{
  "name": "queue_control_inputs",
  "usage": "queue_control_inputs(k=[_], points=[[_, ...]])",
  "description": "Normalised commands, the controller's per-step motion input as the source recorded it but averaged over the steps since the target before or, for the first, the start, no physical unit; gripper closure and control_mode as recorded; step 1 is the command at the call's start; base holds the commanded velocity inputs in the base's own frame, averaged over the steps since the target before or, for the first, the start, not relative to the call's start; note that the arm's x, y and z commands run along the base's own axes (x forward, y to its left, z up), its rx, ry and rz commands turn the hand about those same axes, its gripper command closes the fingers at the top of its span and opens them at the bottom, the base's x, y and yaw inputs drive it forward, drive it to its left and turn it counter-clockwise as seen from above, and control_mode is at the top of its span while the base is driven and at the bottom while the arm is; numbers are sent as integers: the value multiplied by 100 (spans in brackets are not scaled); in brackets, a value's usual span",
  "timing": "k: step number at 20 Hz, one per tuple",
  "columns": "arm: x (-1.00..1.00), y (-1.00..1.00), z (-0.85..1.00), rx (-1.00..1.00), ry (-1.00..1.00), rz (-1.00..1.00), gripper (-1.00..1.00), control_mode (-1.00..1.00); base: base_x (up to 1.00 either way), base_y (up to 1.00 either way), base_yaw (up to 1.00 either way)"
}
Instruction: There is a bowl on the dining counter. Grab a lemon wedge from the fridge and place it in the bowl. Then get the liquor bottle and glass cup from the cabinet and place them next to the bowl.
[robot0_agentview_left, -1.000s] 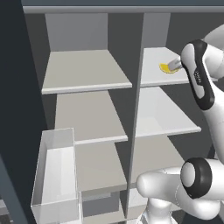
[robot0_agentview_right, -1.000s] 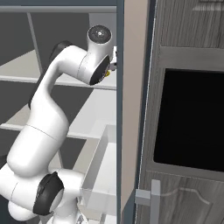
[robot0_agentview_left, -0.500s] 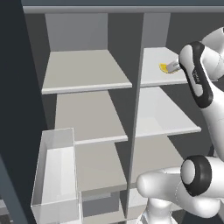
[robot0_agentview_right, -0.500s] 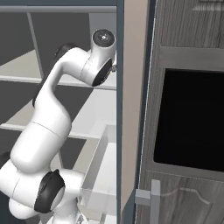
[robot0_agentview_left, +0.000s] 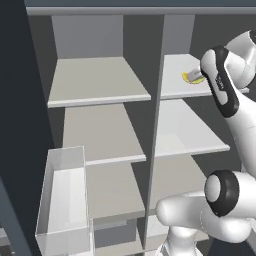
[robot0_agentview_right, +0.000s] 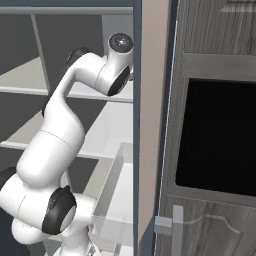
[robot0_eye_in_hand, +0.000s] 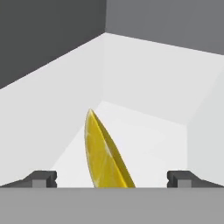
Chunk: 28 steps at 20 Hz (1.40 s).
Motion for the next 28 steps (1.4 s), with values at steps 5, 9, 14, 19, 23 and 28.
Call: queue_control_inputs(k=[5,9,14,19,23,28], points=[[12,0,-11,0,0,3,-100,-100,0,0,0],[10,0,-15,0,0,4,-100,-100,0,0,0],[7,0,-16,0,0,5,-100,-100,0,0,0],[8,0,-20,0,0,5,-100,-100,0,0,0],[8,0,-22,0,2,4,-100,-100,0,0,0],[10,0,-19,0,2,4,100,-100,0,0,0]])
